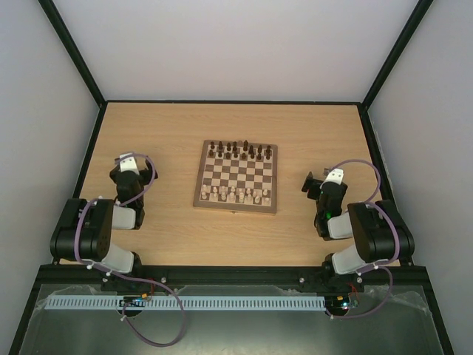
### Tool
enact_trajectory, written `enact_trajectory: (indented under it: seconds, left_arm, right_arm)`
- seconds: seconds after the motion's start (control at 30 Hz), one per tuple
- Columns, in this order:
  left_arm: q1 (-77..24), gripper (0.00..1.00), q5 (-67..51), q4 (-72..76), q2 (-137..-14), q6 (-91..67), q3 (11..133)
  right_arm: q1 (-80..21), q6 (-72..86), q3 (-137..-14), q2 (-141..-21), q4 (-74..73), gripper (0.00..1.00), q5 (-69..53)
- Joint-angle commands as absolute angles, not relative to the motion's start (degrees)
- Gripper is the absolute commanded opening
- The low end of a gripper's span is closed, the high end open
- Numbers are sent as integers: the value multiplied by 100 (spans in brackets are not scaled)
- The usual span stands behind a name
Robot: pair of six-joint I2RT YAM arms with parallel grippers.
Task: Set up the chess pieces on the board
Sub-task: Reset both arms
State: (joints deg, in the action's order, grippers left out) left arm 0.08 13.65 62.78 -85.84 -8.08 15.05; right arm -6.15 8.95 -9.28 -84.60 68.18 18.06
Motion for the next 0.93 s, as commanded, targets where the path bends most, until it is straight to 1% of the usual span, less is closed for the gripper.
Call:
enact_trajectory:
  seconds: [0.0,0.03,0.07,0.13,0.17,0.23,0.9]
  left_arm:
    - [46,99,1141,6856,-8612,-707,1477]
    - [33,100,1149,6841,-8615,-681,1484]
    - [-2,100,1188,6816,-8626,-640,1502]
    - [-45,100,1253,6782,-8641,-613,1534]
    - [-44,100,1252,6768,-8655,-611,1538]
    - [-63,100,1080,7071,-8771,-493,1454]
    - [-95,100,1107,7040,-8724,-476,1430]
  right_arm:
    - [-596,857,-1117,-8670,7446,99,2097]
    - [-591,835,-1158,-8775,7577,99,2115]
    - [-583,904,-1215,-8672,7279,99,2066]
    - [-545,896,-1202,-8735,7413,99,2027]
    - [-528,921,-1224,-8669,7236,99,2000]
    - [-526,916,-1236,-8687,7254,99,1978]
    - [-464,927,-1277,-8686,7181,99,1835]
